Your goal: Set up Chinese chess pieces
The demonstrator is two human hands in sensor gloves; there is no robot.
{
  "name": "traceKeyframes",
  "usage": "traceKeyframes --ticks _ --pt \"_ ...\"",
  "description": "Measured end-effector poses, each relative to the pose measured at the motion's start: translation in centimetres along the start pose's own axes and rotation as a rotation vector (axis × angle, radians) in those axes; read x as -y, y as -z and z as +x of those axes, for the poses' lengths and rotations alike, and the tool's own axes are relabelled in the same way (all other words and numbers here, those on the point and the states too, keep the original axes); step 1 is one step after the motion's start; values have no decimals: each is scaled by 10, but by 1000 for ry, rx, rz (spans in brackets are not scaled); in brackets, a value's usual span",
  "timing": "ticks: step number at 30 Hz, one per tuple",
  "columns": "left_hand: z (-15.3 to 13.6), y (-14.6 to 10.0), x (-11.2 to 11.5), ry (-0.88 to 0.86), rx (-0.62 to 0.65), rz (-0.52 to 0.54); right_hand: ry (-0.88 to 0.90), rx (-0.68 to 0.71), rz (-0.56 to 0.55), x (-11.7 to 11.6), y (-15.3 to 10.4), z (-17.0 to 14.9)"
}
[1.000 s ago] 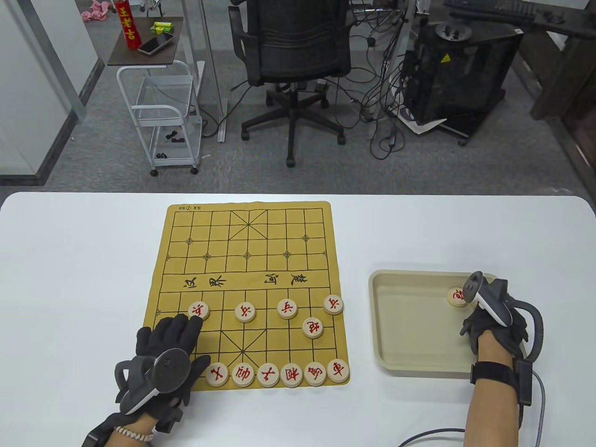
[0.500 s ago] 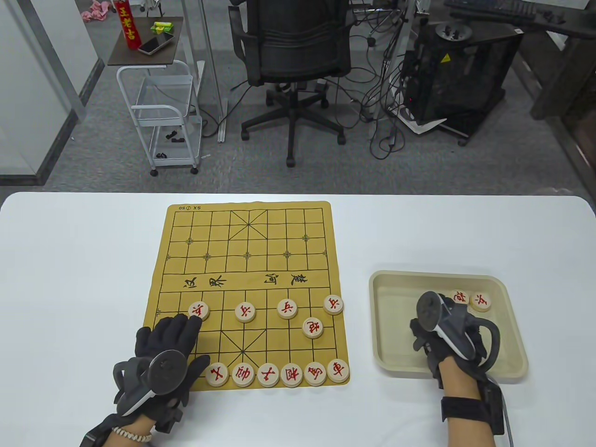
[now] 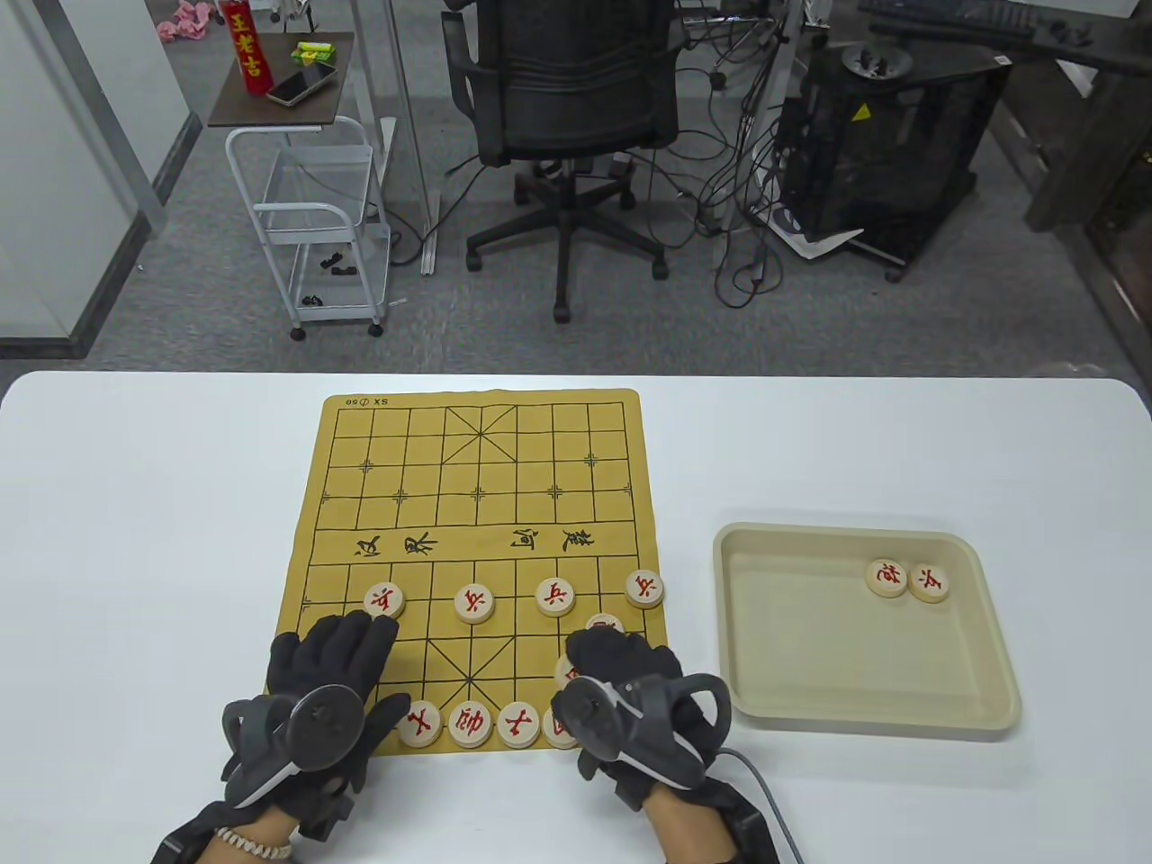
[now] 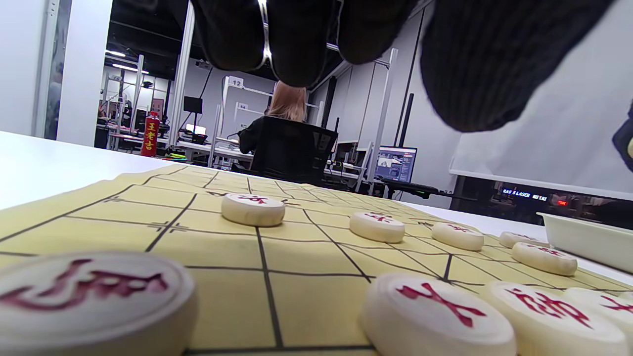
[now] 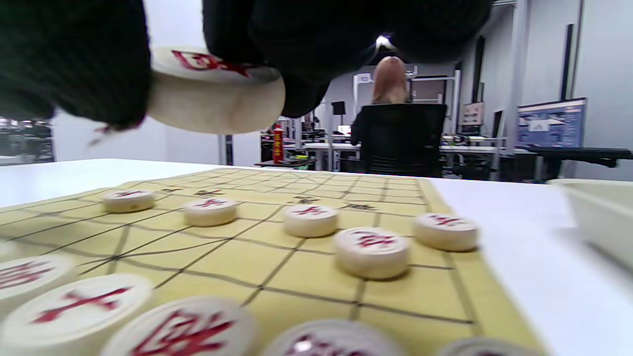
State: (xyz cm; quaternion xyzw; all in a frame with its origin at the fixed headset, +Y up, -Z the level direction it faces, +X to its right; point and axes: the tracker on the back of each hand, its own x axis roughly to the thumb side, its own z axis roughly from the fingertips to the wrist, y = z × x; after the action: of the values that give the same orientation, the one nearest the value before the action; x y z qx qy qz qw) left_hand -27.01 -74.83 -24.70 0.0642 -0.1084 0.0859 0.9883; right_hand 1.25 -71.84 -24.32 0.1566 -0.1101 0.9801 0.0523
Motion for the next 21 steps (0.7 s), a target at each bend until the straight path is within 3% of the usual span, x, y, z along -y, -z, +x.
traceKeyframes --ticks 4,10,16,21 --pt "3 0 4 16 13 -26 21 51 -10 -16 -6 12" --pt "16 1 8 -18 58 -64 1 94 -36 -17 -13 16" --pt "49 -1 12 -169 132 -123 -12 117 -43 -18 -15 19" --pt "68 11 16 -366 107 -164 -12 126 -53 -16 -16 18"
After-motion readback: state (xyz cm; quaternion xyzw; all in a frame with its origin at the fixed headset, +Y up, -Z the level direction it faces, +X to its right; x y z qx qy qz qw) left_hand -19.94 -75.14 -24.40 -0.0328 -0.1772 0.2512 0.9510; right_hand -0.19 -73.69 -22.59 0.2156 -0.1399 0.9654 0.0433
